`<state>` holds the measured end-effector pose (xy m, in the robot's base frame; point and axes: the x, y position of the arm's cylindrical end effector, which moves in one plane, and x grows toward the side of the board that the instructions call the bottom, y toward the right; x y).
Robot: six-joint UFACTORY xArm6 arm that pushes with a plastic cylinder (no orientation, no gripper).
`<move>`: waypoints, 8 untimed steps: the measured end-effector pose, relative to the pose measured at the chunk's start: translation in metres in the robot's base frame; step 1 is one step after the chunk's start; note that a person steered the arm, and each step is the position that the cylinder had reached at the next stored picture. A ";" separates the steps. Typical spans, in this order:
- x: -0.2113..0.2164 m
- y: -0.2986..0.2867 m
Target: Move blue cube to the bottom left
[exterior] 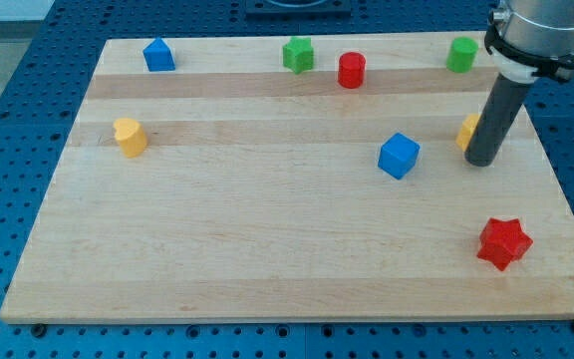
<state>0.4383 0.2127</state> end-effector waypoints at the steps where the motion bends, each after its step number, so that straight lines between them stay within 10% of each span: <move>1: 0.000 0.000; 8: -0.014 -0.118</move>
<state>0.4241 0.0950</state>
